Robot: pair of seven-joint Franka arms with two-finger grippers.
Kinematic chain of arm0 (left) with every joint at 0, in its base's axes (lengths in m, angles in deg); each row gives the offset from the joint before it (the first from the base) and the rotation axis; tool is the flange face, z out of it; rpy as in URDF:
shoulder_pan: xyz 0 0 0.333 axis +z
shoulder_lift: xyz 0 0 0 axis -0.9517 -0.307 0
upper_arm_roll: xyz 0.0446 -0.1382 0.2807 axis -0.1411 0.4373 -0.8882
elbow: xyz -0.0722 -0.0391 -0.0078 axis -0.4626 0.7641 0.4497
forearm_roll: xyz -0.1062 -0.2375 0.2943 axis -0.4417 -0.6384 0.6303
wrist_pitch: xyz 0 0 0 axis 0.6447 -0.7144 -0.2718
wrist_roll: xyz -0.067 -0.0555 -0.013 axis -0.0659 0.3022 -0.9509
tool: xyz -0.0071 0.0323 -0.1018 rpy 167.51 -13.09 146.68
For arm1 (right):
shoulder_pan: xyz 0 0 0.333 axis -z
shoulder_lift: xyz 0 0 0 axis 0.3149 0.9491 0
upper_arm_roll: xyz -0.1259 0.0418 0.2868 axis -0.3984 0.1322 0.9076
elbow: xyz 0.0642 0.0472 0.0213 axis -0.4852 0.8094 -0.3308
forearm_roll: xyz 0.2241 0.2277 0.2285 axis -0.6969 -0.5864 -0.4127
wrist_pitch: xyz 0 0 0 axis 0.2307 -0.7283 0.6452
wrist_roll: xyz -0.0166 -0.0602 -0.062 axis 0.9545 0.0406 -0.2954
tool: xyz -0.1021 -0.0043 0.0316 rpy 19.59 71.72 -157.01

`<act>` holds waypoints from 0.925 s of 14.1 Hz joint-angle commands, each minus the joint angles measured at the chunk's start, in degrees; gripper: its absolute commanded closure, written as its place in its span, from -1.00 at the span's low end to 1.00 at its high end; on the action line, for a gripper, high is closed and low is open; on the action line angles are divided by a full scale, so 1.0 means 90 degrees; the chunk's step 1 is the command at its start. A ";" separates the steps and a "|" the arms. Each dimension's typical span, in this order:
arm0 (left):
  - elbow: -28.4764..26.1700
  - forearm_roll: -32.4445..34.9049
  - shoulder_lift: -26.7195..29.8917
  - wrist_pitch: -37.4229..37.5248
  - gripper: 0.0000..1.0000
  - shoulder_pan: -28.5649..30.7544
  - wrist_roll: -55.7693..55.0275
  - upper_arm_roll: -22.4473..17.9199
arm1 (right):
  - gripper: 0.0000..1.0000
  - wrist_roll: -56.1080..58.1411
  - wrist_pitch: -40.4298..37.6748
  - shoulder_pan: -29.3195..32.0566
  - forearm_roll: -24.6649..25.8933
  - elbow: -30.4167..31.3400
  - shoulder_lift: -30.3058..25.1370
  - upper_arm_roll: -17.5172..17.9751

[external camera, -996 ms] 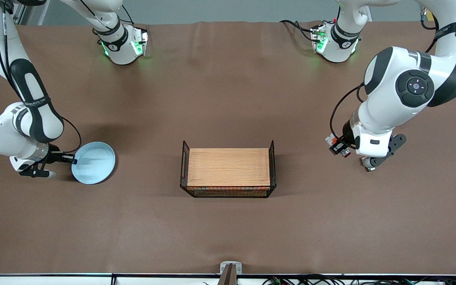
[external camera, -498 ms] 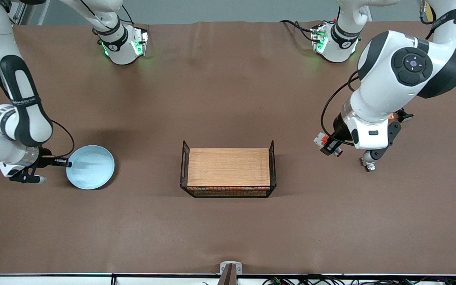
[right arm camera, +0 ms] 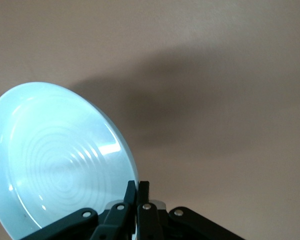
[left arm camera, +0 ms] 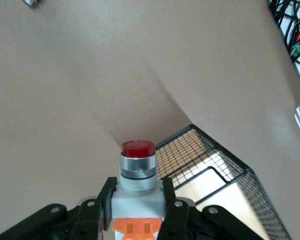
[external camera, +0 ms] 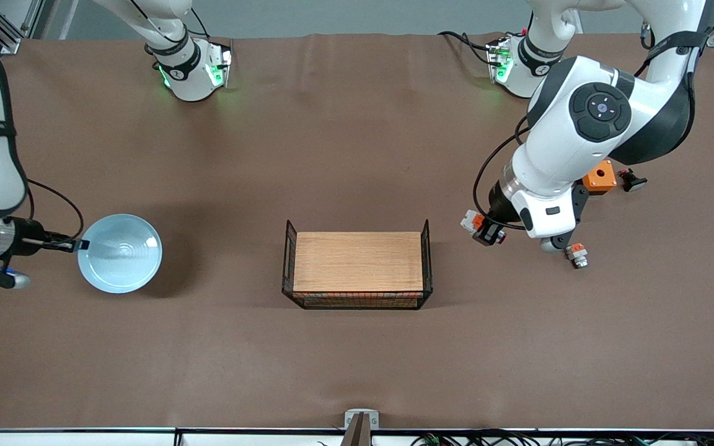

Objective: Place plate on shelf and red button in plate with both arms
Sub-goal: 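Carry the plate with the right gripper into the wire basket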

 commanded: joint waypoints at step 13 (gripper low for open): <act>0.0537 -0.0002 -0.0067 -0.0052 0.55 -0.0489 -0.2018 0.0003 | 1.00 -0.9366 -0.2359 -0.3317 -0.0014 -0.1819 -0.1102 0.0025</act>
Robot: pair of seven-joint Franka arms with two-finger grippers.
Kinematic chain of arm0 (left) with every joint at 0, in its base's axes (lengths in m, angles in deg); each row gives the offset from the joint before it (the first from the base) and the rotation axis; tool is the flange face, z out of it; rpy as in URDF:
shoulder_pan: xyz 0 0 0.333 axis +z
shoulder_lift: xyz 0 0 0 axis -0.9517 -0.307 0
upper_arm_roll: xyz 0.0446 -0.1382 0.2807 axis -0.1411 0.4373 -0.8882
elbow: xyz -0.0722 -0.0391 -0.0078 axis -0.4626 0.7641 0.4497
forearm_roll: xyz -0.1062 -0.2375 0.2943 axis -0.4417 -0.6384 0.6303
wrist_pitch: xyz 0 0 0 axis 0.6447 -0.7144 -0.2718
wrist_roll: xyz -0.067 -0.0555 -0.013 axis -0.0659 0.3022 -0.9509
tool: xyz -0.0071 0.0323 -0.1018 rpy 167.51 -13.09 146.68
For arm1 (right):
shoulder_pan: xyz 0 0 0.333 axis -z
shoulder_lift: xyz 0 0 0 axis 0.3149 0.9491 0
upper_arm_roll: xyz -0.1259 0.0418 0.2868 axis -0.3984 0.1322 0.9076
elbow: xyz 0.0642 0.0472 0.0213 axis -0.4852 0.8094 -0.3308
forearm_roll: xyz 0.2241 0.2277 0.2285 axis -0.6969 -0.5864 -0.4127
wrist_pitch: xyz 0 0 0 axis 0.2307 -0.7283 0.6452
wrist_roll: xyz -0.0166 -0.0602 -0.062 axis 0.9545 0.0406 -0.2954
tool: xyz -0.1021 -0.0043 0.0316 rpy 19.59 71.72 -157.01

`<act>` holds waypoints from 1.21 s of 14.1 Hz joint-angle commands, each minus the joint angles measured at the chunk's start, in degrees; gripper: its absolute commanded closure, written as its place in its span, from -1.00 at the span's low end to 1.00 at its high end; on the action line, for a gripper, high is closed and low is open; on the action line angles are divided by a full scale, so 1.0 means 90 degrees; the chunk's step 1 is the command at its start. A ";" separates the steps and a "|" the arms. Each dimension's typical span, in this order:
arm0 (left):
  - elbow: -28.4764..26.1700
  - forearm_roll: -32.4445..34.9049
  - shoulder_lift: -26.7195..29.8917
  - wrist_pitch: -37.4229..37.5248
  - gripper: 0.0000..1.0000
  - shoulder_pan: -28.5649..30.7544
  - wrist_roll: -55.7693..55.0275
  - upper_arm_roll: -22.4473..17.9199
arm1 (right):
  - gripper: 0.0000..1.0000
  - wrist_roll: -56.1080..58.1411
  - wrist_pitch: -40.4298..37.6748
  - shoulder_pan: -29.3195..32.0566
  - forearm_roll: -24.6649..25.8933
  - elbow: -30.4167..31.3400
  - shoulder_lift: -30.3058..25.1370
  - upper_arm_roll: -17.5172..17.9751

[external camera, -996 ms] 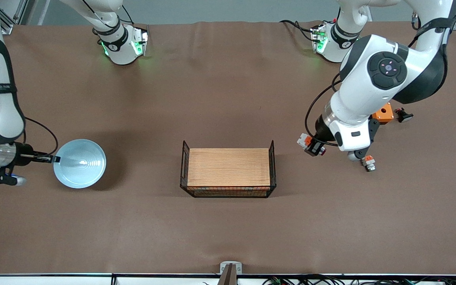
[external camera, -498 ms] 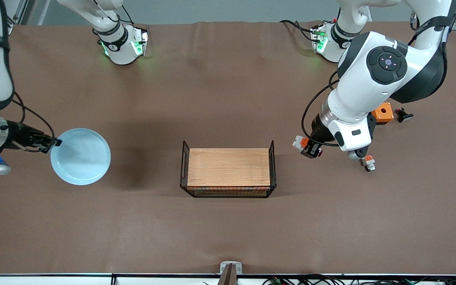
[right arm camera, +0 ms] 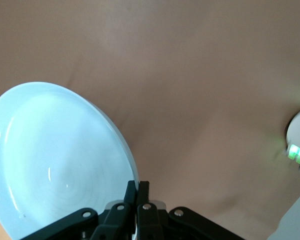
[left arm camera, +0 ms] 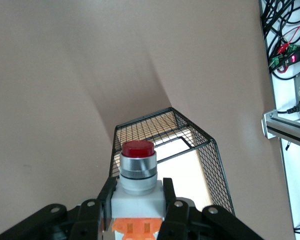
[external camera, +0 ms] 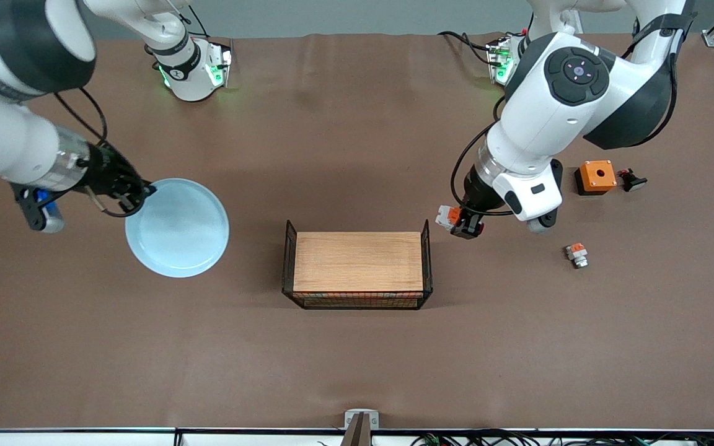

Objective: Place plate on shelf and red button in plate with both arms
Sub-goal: 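Carry the plate with the right gripper into the wire basket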

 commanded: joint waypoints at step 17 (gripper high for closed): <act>0.0123 0.0018 -0.0137 0.0006 0.54 -0.0142 -0.0365 -0.0044 | 1.00 -0.7331 0.2177 -0.3431 0.1003 -0.0519 0.1239 -0.0078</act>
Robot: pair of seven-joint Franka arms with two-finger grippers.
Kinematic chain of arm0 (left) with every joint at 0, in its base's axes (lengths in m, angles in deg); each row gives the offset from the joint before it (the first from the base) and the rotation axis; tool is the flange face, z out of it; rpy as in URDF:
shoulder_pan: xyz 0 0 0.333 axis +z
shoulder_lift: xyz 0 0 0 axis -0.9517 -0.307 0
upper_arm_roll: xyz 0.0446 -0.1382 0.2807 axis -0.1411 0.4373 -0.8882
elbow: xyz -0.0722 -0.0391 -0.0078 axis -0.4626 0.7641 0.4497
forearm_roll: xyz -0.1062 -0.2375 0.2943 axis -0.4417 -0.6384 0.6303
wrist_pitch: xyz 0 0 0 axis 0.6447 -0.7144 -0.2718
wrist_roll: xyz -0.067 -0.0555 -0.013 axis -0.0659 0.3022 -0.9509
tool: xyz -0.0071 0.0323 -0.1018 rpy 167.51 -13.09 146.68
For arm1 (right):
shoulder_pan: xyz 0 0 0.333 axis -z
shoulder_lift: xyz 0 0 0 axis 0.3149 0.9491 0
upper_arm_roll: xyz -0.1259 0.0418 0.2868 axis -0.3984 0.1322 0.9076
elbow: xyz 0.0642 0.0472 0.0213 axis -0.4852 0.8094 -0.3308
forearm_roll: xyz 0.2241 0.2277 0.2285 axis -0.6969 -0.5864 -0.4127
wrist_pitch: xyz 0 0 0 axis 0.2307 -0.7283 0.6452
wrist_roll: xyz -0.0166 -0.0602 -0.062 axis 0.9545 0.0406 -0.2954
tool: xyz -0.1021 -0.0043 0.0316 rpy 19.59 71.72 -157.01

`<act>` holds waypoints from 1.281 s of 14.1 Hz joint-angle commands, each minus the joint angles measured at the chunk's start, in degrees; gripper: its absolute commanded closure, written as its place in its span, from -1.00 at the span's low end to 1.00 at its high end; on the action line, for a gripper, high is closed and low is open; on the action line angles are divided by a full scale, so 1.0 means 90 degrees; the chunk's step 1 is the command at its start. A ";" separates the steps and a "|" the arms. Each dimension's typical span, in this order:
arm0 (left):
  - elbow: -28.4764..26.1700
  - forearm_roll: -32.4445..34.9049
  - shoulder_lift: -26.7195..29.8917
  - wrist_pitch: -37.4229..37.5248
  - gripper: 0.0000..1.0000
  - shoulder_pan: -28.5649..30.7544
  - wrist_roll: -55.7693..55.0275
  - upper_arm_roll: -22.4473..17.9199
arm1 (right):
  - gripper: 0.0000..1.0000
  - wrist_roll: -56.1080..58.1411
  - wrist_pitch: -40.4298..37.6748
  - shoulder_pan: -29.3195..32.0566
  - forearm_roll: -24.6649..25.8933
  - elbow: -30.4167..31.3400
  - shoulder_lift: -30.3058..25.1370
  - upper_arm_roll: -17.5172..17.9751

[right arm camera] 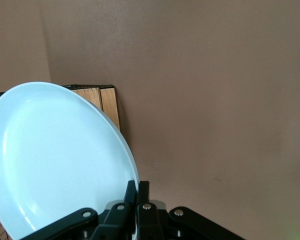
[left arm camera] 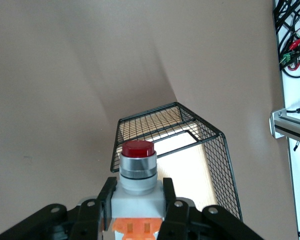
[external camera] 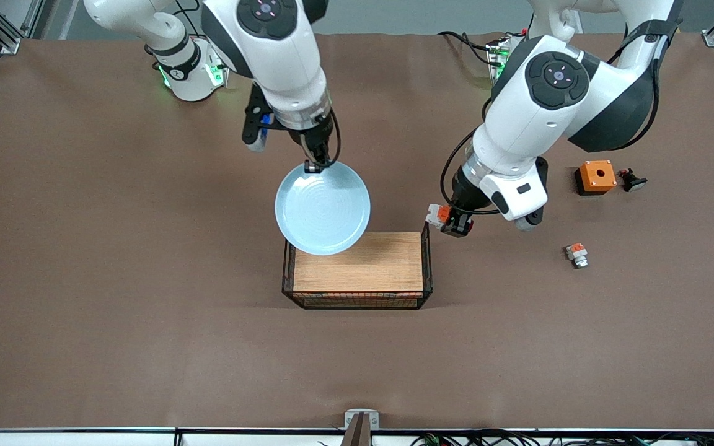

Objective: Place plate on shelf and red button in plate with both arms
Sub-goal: 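Carry the plate with the right gripper into the wire basket, then release the plate in the basket and raise the right gripper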

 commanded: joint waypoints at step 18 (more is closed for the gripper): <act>0.0282 -0.0001 -0.0418 -0.0423 0.51 -0.0090 -0.0568 -0.0036 | 1.00 -0.1460 0.0745 -0.0574 0.0971 -0.1343 0.2108 -0.0139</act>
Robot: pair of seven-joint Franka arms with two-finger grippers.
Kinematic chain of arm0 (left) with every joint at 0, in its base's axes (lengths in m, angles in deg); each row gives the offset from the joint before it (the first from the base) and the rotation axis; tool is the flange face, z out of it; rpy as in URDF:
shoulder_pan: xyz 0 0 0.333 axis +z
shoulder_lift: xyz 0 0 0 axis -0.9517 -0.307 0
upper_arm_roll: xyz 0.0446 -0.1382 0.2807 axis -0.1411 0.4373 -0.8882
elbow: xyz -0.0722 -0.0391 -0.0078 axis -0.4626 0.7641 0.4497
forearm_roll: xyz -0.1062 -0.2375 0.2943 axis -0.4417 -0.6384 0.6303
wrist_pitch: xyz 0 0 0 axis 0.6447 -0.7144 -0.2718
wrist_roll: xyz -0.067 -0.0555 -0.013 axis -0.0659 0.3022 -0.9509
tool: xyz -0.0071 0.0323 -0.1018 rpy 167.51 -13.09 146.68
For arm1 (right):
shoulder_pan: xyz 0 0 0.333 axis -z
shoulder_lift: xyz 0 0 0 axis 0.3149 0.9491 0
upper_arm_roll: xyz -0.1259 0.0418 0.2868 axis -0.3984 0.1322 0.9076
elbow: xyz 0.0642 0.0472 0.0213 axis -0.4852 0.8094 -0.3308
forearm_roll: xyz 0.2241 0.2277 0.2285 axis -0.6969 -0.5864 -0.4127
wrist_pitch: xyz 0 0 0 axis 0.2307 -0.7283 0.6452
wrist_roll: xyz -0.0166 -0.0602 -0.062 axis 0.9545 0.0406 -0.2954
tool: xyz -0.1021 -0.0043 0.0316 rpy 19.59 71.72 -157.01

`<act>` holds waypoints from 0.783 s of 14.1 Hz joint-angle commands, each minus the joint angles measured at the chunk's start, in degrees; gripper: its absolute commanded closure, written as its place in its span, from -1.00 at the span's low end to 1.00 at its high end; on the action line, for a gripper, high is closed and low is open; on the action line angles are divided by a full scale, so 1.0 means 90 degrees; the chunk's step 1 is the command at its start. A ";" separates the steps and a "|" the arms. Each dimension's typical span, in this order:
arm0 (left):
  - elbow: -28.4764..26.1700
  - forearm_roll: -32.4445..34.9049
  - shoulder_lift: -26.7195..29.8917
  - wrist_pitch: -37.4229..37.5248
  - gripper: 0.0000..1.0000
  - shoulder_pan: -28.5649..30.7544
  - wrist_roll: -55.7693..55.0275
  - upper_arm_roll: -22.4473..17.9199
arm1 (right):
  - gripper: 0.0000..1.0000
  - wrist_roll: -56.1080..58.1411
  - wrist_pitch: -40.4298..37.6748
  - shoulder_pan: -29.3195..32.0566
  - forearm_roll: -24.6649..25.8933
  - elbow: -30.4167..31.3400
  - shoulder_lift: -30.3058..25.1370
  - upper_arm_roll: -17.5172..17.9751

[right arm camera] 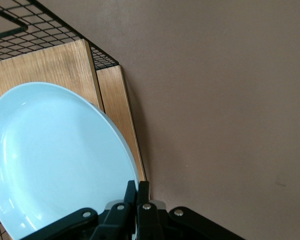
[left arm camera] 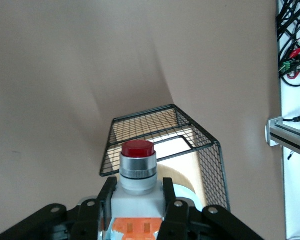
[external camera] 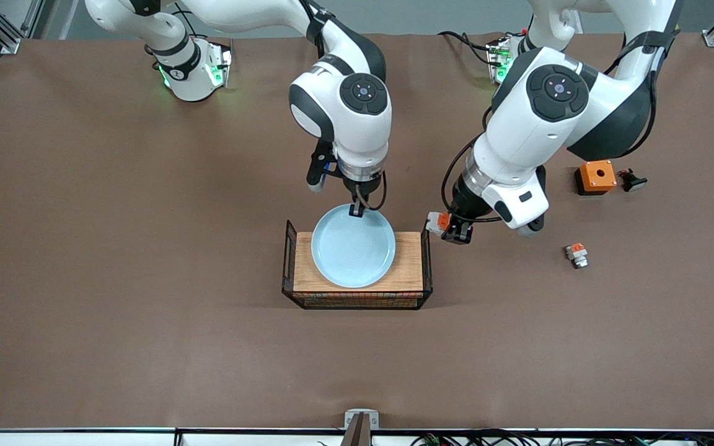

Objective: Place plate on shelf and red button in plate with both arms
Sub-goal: 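Release the plate in the basket and raise the right gripper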

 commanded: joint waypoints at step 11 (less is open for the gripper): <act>0.0709 0.0009 -0.0873 -0.0661 0.50 -0.0542 -0.0705 -0.0039 | 0.84 -0.0203 0.0204 -0.0091 0.0430 -0.0250 0.0354 -0.0055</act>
